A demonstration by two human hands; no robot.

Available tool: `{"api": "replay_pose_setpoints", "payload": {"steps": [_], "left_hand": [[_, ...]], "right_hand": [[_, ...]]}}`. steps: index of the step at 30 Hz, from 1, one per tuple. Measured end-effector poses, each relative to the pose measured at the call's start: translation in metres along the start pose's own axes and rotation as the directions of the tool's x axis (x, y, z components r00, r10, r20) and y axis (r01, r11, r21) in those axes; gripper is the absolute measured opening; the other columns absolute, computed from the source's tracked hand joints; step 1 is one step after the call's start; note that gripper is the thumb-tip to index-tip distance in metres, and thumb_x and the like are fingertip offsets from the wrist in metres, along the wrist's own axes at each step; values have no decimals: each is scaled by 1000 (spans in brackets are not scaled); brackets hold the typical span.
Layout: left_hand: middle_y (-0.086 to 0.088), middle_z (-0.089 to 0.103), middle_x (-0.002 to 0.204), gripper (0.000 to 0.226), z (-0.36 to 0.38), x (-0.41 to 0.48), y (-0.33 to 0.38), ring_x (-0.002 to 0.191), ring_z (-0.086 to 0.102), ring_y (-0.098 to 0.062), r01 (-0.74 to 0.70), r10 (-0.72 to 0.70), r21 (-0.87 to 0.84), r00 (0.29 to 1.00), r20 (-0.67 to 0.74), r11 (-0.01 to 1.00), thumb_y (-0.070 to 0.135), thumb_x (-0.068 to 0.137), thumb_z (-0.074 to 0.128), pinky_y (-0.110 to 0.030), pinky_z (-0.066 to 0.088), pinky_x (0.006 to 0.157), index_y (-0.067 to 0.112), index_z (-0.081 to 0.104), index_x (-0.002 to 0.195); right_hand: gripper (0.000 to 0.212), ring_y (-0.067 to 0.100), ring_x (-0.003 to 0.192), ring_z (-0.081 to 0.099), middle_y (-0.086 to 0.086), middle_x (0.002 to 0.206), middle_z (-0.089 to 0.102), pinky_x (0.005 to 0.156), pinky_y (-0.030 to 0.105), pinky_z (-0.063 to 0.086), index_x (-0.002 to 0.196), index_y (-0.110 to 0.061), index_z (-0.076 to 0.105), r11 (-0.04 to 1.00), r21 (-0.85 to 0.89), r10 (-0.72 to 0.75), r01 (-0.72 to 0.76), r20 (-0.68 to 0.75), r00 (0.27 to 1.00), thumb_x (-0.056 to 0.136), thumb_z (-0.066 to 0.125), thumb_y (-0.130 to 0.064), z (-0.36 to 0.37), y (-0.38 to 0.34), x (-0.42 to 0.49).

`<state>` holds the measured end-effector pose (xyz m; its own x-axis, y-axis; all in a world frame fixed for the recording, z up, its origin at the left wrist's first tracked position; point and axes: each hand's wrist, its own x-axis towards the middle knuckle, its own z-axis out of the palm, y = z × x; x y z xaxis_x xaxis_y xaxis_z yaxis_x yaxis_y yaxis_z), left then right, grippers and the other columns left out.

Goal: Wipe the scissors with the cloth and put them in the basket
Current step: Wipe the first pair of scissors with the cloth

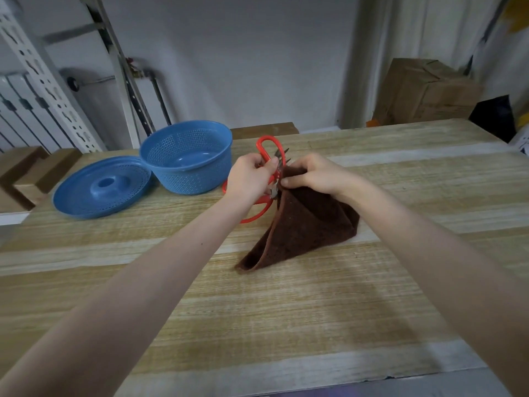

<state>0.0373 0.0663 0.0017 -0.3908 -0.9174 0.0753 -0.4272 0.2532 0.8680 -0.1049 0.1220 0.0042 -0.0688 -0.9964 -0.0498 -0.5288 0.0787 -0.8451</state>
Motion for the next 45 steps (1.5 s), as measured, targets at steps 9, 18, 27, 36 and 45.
{"api": "replay_pose_setpoints", "payload": {"steps": [9,18,27,36,45], "left_hand": [[-5,65,72,30,2,3,4,68,69,-30,-26,26,18,1000,-9,1000,37,95,55,-43,57,70,14,56,75],[-10,70,92,28,-13,11,-7,82,67,-30,95,-100,-96,993,-55,991,33,97,54,-41,54,77,10,68,90],[-12,68,92,31,-20,20,-9,82,62,-25,99,-116,-157,988,-103,983,34,98,52,-42,53,82,6,66,95],[-3,59,82,25,-16,33,-3,97,68,-34,235,-321,-478,941,-106,846,30,99,51,-47,56,87,17,60,80],[-2,55,69,27,13,27,-4,69,54,-22,99,-274,-520,922,-272,848,33,95,55,-41,49,73,18,54,73]], "right_hand": [[13,-11,54,56,-17,57,64,55,5,38,73,-19,69,1000,-12,-6,5,-83,997,82,76,-22,3,-5,3],[6,11,73,66,-6,72,72,80,31,50,84,-15,70,978,195,107,-69,-190,976,90,68,-18,-14,10,0],[14,12,87,64,-4,89,70,84,30,48,96,-14,71,994,101,72,-38,-357,931,85,74,-22,-9,15,4],[21,25,101,61,8,105,69,85,29,42,103,-6,68,977,-212,-162,20,-682,713,98,52,-19,-12,13,6],[22,22,89,56,5,95,61,76,32,39,99,-10,52,987,-125,-154,105,-508,848,103,40,-28,39,-5,9]]}}
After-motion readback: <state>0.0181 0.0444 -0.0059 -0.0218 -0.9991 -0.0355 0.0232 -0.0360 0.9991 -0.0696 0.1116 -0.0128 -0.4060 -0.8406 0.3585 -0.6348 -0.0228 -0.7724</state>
